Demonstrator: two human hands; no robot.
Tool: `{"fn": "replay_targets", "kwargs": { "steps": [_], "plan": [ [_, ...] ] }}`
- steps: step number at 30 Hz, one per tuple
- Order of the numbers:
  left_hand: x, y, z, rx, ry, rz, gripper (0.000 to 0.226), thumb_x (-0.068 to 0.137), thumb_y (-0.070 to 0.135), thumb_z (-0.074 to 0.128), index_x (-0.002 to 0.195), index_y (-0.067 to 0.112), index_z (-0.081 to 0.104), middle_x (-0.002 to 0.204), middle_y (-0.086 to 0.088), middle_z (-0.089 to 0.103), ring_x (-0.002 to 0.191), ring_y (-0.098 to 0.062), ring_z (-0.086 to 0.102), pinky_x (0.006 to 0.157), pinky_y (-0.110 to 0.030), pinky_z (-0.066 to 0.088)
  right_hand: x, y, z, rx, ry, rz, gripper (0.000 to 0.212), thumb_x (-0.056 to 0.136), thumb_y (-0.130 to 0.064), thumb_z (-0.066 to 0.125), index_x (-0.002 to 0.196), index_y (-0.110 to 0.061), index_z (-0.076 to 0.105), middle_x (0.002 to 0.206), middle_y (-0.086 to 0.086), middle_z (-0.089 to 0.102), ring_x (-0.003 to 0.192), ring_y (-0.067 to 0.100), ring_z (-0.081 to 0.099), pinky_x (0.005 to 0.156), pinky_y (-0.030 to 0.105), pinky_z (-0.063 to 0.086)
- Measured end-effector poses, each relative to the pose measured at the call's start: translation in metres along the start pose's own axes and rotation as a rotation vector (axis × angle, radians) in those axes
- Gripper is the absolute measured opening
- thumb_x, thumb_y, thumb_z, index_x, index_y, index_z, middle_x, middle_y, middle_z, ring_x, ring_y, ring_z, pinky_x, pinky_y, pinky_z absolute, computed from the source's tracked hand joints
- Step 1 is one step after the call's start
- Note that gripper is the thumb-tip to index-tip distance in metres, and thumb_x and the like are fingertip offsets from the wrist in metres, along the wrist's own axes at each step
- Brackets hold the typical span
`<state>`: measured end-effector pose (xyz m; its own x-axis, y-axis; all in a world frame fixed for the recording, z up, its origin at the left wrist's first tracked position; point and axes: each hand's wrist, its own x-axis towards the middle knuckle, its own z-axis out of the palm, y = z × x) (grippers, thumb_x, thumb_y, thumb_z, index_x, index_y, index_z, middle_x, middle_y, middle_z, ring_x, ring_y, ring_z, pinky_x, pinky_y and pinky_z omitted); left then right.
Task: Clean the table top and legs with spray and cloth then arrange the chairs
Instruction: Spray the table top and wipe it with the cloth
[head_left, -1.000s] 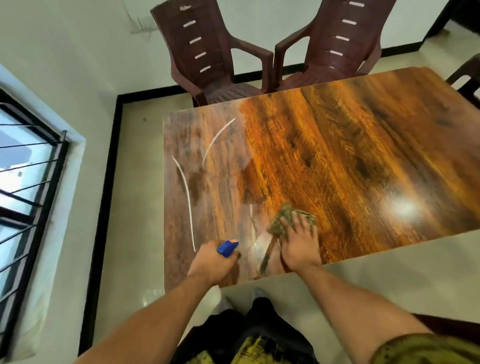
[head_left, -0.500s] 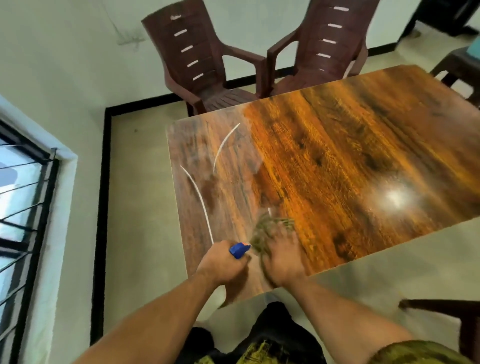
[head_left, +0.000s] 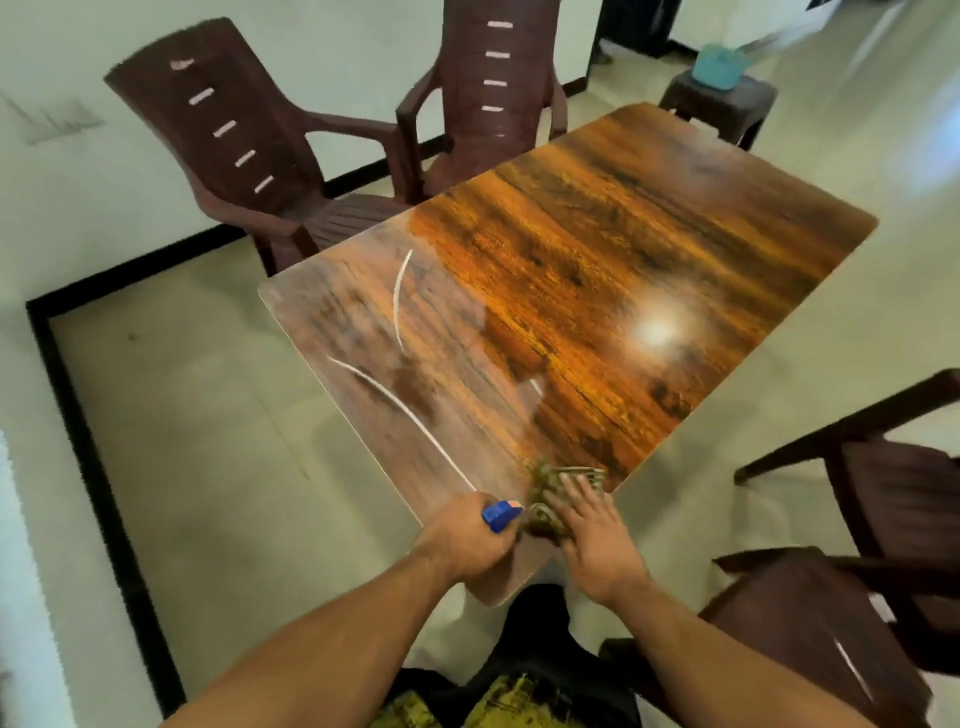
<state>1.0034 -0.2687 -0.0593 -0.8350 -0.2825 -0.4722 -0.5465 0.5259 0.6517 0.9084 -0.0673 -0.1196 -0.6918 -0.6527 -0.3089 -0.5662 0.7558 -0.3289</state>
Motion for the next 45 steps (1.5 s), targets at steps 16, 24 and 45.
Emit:
{"fn": "replay_targets", "kwargs": {
  "steps": [16, 24, 45],
  "plan": [
    [0.051, -0.010, -0.063, 0.090, -0.031, 0.040, 0.019, 0.091, 0.042, 0.064, 0.088, 0.023, 0.064, 0.081, 0.001, 0.069, 0.076, -0.019, 0.065, 0.071, -0.031, 0.053, 0.086, -0.053, -0.015, 0.242, 0.192, 0.769, 0.062, 0.104, -0.039, 0.033, 0.160, -0.025, 0.012, 0.167, 0.010, -0.007, 0.153, 0.031, -0.010, 0.124, 0.048, -0.003],
    [0.134, 0.002, -0.114, 0.147, -0.010, 0.023, 0.030, 0.088, 0.034, 0.069, 0.064, 0.021, 0.056, 0.060, 0.003, 0.058, 0.058, -0.023, 0.054, 0.061, -0.034, 0.049, 0.177, -0.062, -0.022, -0.033, 0.107, -0.047, 0.063, 0.095, -0.050, 0.033, 0.155, -0.032, 0.028, 0.167, 0.002, 0.007, 0.154, 0.025, 0.002, 0.124, 0.047, -0.001],
    [0.234, 0.047, -0.172, 0.404, -0.048, -0.093, 0.034, 0.092, 0.046, 0.064, 0.086, 0.014, 0.057, 0.085, -0.008, 0.063, 0.078, -0.026, 0.061, 0.070, -0.033, 0.048, 0.253, -0.066, -0.040, 0.117, 0.334, 0.763, 0.072, 0.092, -0.040, 0.051, 0.158, -0.025, 0.024, 0.167, 0.011, 0.002, 0.154, 0.029, 0.001, 0.124, 0.050, 0.000]
  ]
}}
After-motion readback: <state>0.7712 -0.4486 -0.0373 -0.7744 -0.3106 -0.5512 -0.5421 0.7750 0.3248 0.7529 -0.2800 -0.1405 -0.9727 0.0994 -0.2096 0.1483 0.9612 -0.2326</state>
